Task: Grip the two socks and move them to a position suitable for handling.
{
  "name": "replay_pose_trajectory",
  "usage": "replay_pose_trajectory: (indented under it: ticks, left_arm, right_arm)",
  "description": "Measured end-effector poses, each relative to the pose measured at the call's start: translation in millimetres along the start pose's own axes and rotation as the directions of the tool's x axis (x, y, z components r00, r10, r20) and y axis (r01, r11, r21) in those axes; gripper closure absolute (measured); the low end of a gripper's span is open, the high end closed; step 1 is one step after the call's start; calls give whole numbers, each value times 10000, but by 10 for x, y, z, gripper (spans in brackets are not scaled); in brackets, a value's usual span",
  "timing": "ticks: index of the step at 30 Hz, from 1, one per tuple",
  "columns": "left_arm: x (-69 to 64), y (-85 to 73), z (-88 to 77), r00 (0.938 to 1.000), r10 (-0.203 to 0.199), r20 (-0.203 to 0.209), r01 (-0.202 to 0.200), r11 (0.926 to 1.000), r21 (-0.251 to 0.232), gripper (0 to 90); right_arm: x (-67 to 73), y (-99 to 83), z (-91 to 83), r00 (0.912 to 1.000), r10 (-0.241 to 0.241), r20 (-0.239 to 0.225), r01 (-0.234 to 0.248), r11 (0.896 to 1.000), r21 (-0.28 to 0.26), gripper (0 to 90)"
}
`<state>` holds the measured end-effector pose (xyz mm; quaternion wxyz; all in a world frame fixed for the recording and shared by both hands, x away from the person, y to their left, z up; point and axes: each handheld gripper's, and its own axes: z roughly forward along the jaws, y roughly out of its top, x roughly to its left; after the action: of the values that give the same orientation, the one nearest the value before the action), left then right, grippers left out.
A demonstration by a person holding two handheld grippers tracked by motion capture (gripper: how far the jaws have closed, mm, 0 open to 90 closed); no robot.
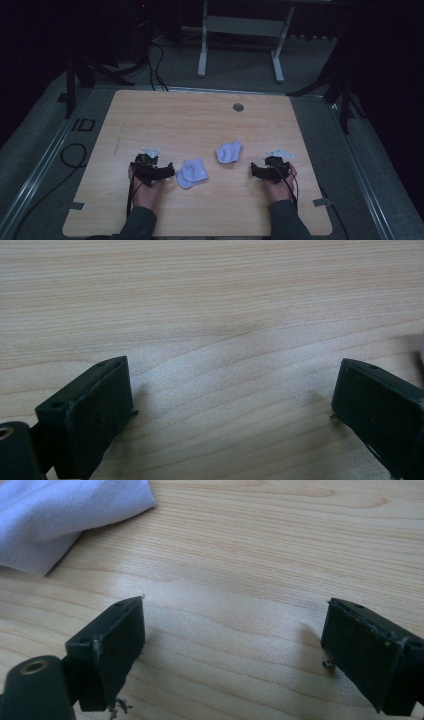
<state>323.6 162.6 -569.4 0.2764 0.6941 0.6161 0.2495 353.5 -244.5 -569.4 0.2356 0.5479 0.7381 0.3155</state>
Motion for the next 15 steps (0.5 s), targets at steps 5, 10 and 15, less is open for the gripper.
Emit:
replay_pose_trajectory:
  ticks: [5,10,15]
  left_arm:
    - [7,-27,-70,9999,65,98,-63,9999,-138,182]
    - [7,-24,-123,9988,331,354,-329,9994,-66,357]
    - [-6,-30,-163,9974,444,564,-443,9990,-43,549]
  right_arm:
    - [4,-4,-4,10000,35,19,-35,10000,-5,102]
    - [7,-8,-8,10000,46,23,-46,10000,-1,102]
    - [11,-11,-13,10000,30,-18,-30,10000,11,103]
